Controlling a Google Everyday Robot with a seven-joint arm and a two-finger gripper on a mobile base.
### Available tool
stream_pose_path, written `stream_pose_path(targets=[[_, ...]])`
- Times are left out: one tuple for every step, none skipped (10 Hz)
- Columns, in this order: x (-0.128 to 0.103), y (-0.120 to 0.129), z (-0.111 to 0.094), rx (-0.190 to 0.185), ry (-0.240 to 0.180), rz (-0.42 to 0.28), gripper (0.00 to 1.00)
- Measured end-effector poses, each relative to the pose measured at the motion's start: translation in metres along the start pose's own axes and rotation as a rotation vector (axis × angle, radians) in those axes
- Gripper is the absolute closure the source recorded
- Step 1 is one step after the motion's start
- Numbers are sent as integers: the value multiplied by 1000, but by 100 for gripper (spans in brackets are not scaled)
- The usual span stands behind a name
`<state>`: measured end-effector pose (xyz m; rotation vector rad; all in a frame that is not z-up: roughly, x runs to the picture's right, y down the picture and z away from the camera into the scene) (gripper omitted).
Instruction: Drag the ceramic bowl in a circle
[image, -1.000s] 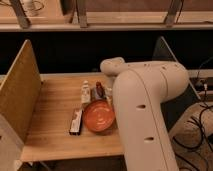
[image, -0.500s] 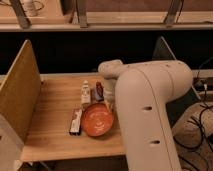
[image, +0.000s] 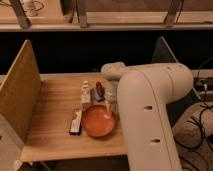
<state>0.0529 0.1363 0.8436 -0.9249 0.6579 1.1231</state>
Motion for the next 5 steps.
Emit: stream_pose_path(targets=[[-1, -8, -7, 10, -19, 9, 34], [-1, -14, -16, 19, -40, 22, 34], [1, -24, -27, 29, -67, 49, 34], [7, -38, -43, 39, -108, 98, 34], [12, -47, -55, 40, -142, 142, 34]])
